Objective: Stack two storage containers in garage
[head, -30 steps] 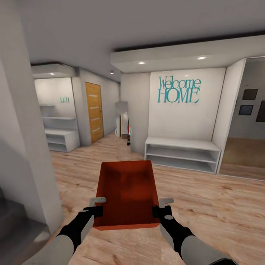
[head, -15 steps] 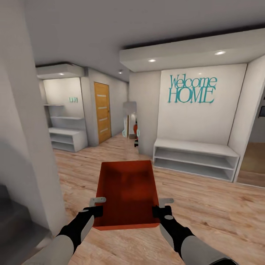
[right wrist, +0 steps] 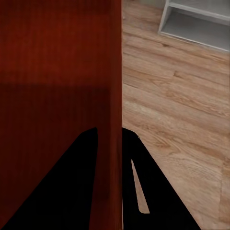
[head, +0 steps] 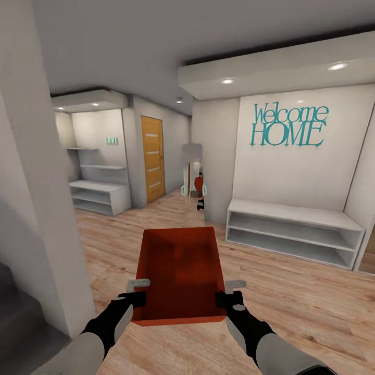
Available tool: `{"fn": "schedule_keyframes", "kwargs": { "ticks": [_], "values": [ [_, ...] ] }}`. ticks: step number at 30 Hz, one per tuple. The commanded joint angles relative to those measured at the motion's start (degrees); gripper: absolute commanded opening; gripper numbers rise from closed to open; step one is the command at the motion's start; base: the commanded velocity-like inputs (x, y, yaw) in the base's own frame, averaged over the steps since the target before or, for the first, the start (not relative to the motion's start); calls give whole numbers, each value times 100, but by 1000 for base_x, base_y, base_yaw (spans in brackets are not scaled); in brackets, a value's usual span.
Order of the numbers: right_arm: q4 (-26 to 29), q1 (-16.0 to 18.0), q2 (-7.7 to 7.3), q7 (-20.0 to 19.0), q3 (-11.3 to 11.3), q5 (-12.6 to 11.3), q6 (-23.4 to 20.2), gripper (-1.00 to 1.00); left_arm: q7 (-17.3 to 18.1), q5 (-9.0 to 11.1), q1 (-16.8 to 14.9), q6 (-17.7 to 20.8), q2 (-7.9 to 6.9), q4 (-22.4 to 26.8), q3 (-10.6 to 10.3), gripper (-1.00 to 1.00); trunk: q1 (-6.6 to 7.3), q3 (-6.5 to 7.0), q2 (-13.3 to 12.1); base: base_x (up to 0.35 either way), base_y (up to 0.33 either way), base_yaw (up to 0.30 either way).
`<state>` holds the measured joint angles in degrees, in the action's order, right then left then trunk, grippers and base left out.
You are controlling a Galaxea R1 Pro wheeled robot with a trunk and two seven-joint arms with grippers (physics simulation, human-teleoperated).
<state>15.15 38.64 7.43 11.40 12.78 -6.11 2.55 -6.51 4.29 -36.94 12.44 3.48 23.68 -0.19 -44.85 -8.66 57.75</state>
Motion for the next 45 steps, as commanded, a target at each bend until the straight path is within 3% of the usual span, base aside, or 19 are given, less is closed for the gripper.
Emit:
{"fn": "schedule_keyframes", "kwargs": {
  "ticks": [1,45],
  "values": [
    [14,12,-4,40,-137,4,31,-100,-79,-68,3,44,-23,8,10,-100,-4,-8,6,323,0,3],
    [14,12,-4,38,-141,4,52,-100,-81,-68,3,42,-23,10,10,-100,-4,-8,6,323,0,0]
  ]
}}
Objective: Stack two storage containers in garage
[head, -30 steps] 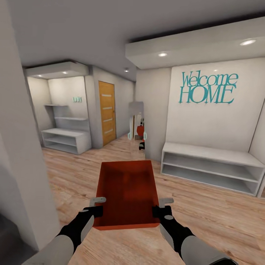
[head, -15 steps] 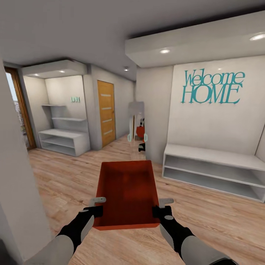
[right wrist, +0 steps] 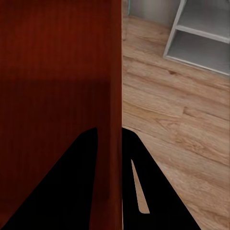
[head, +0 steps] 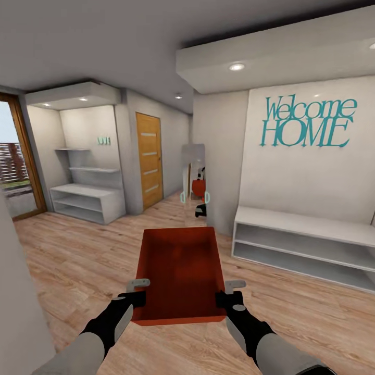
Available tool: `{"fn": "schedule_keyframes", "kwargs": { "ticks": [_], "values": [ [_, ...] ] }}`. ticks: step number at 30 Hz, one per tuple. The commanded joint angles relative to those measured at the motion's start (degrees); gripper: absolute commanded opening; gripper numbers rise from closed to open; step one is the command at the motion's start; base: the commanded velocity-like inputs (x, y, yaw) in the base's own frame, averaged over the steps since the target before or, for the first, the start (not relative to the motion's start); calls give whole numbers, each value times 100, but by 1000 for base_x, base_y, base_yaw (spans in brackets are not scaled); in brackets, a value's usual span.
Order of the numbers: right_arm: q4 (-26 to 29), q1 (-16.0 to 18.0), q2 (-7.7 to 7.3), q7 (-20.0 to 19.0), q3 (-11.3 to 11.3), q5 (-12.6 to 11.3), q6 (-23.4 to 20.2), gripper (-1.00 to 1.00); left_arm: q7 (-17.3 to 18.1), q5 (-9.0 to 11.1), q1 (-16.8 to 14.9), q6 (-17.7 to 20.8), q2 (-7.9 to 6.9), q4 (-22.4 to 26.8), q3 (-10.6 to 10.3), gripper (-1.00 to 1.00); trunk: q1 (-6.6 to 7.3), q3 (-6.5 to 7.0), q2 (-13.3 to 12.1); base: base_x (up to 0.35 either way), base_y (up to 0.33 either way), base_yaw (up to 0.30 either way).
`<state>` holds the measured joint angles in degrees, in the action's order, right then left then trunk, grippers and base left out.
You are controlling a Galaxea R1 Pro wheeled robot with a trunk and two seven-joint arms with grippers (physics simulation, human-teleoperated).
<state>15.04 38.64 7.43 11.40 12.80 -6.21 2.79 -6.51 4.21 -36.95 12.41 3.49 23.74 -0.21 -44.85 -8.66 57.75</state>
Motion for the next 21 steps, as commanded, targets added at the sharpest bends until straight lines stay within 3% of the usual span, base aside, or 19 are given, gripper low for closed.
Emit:
{"fn": "schedule_keyframes", "kwargs": {
  "ticks": [1,14,21],
  "values": [
    [25,12,-4,38,-144,15,28,-100,-80,-60,3,46,-24,4,12,-100,-4,-8,6,323,0,0],
    [23,12,-4,42,-146,8,19,-100,-79,-60,3,43,-24,7,12,-100,-4,-8,6,323,0,5],
    [24,12,-4,38,-146,8,14,-100,-80,-60,3,43,-24,8,12,-100,-4,-8,6,323,0,201]
  ]
}}
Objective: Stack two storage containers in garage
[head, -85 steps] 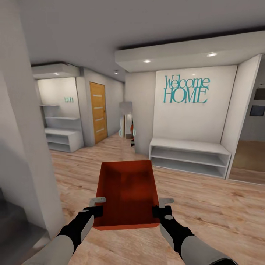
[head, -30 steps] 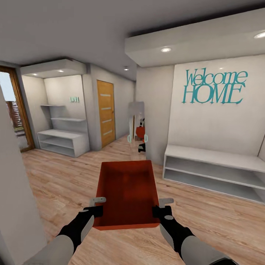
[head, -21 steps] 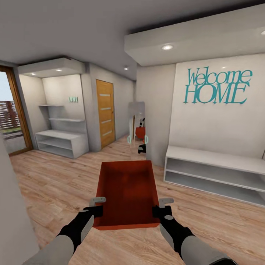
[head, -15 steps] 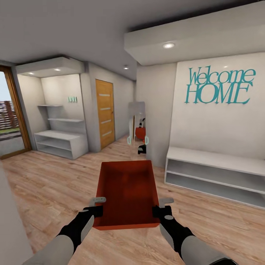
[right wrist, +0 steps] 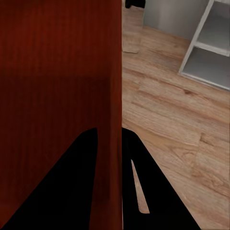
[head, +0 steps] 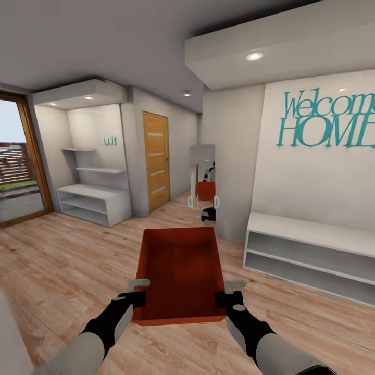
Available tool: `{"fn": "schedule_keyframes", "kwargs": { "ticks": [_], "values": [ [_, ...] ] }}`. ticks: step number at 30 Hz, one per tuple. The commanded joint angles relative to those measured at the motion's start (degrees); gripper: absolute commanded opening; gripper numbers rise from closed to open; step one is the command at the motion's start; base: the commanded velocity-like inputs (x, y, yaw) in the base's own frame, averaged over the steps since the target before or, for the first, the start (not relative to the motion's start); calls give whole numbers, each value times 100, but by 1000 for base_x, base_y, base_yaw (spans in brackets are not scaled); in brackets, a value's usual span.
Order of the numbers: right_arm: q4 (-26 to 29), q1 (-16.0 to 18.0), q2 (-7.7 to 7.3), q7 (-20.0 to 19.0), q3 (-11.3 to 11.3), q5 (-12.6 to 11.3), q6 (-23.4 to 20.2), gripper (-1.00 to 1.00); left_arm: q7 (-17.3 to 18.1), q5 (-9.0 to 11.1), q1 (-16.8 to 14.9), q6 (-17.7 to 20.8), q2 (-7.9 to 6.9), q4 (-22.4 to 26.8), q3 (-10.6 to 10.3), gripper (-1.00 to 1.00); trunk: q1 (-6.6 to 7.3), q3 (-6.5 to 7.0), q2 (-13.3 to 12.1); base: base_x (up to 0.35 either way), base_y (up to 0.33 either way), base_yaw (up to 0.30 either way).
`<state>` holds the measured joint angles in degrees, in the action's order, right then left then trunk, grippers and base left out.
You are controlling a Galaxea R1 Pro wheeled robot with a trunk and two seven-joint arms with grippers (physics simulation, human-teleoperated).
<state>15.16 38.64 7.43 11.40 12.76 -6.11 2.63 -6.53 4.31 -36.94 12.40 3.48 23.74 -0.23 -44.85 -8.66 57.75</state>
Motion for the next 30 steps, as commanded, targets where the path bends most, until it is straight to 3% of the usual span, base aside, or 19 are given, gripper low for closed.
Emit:
{"fn": "schedule_keyframes", "kwargs": {
  "ticks": [1,18,30],
  "values": [
    [13,12,-5,38,-142,0,31,-100,-78,-71,3,43,-22,8,14,-100,-4,-8,6,323,0,264],
    [13,12,-5,38,-142,-3,35,-100,-80,-71,3,43,-22,8,14,-100,-4,-8,6,323,0,261],
    [13,12,-6,38,-142,-5,24,-100,-78,-71,3,43,-25,0,14,-100,-4,-8,6,323,0,14]
  ]
}}
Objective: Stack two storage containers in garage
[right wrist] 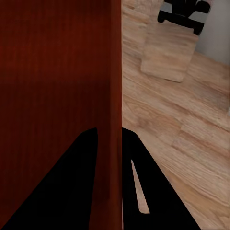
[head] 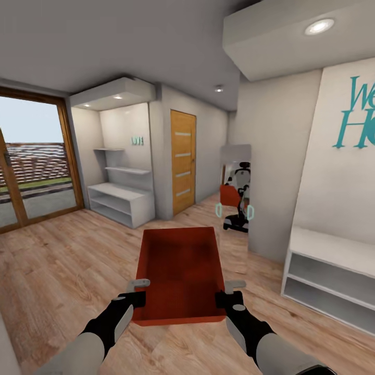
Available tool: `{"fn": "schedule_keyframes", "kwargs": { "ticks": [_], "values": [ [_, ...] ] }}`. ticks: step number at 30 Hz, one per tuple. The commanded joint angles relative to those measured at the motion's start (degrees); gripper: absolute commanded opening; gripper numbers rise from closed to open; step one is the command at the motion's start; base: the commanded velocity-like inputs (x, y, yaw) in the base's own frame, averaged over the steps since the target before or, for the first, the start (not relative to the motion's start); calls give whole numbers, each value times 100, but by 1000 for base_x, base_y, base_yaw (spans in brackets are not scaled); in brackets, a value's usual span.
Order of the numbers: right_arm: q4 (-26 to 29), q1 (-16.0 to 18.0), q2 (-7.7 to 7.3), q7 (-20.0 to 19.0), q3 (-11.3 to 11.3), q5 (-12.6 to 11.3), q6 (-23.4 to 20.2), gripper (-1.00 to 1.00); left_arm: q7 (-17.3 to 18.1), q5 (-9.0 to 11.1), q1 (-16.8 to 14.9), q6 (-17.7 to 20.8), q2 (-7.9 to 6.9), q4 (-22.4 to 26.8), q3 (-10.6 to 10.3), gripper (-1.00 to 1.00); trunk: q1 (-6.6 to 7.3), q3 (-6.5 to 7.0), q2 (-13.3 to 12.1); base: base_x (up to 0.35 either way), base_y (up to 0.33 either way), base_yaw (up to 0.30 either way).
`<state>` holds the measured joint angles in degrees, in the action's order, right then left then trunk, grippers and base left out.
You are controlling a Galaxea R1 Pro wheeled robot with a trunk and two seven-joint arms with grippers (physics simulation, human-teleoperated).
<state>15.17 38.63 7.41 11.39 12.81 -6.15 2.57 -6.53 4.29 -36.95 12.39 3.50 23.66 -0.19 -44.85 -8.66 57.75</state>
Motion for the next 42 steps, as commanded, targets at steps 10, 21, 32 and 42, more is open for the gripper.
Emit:
{"fn": "schedule_keyframes", "kwargs": {
  "ticks": [10,21,32,42],
  "values": [
    [13,13,-8,38,-147,0,59,-100,-79,-68,3,44,-31,7,11,-100,-4,-8,6,323,0,0],
    [13,13,-7,38,-147,0,33,-100,-78,-68,3,44,-25,7,11,-100,-4,-8,6,323,0,23],
    [13,13,-4,38,-147,0,22,-100,-76,-68,3,44,-25,8,11,-100,-4,-8,6,323,0,247],
    [13,13,-5,39,-147,0,31,-100,-76,-68,3,44,-25,8,11,-100,-4,-8,6,323,0,156]
  ]
}}
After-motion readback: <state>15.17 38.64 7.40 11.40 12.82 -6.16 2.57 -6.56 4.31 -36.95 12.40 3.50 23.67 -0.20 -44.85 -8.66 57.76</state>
